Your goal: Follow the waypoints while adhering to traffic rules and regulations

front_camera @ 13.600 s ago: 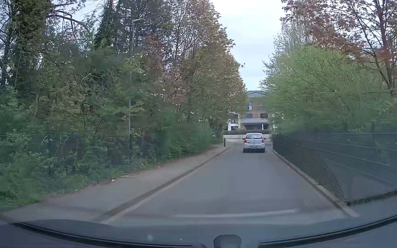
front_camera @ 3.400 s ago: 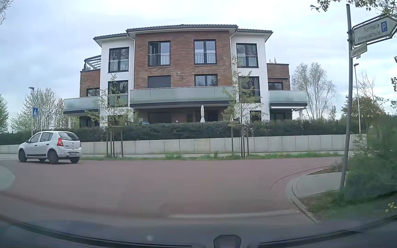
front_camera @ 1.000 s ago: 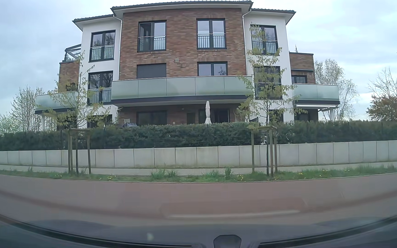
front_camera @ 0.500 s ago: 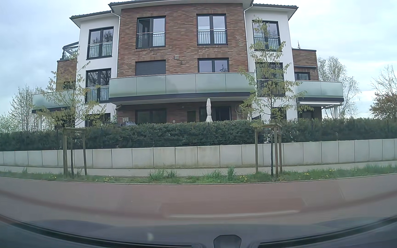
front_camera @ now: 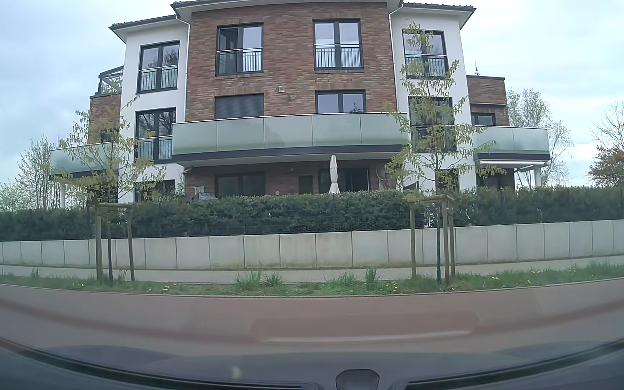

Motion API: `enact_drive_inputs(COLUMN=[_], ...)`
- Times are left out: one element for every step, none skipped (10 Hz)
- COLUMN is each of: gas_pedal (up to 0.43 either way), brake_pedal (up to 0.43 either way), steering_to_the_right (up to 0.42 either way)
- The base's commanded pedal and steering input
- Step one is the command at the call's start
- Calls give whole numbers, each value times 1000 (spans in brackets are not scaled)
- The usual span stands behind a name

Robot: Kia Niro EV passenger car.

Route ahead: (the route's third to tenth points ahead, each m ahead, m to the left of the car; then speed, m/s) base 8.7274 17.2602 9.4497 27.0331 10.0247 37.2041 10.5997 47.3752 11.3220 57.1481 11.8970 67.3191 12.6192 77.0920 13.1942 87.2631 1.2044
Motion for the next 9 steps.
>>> enact_drive_inputs(gas_pedal=[350,350,350,319,268,248,228,220,197], brake_pedal=[0,0,0,0,0,0,0,0,0], steering_to_the_right=[-230,-262,-296,-319,-351,-386,-415,-442,-473])
